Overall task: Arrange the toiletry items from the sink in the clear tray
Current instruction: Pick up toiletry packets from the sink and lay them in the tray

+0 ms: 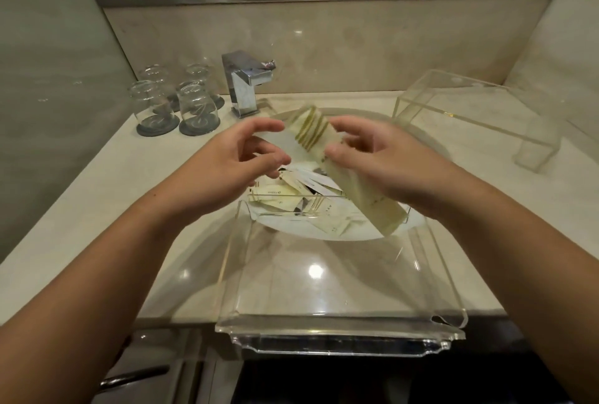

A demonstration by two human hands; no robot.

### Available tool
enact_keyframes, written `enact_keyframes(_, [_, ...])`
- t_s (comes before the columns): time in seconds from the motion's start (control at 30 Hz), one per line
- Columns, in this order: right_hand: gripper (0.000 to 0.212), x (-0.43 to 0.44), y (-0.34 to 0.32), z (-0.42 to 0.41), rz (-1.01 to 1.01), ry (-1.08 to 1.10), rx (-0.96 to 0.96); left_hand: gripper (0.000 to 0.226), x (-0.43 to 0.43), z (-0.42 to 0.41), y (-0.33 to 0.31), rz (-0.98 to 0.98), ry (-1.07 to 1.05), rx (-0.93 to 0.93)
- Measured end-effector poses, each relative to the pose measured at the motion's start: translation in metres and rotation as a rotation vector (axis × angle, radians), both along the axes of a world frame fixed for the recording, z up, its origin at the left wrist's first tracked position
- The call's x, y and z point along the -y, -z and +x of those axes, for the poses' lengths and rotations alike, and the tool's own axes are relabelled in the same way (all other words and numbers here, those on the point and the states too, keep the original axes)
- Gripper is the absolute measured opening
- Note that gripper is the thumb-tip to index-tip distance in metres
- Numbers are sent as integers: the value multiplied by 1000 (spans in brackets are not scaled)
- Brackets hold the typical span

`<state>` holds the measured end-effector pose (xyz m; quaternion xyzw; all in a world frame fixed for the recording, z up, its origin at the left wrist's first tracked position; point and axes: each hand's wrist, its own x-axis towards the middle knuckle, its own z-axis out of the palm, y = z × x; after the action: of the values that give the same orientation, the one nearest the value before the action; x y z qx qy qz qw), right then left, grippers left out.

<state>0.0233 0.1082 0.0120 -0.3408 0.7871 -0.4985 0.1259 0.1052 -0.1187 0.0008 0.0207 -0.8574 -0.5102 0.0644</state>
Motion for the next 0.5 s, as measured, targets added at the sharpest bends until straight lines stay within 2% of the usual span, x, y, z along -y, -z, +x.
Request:
enact_keyframes(0.1, [43, 9, 10, 8, 308, -107, -284, 49, 8, 3, 4, -51, -7, -15])
enact_keyframes(0.17, [44, 13, 23, 14, 405, -127, -325, 52, 12, 7, 6, -114, -5, -22])
enact_keyframes(0.33, [31, 21, 43, 21, 453, -153, -337, 49, 15, 17, 11, -253, 29, -21])
enact_keyframes(0.5, [33, 32, 54, 24, 449, -157, -448, 47, 18, 20, 18, -368, 61, -3])
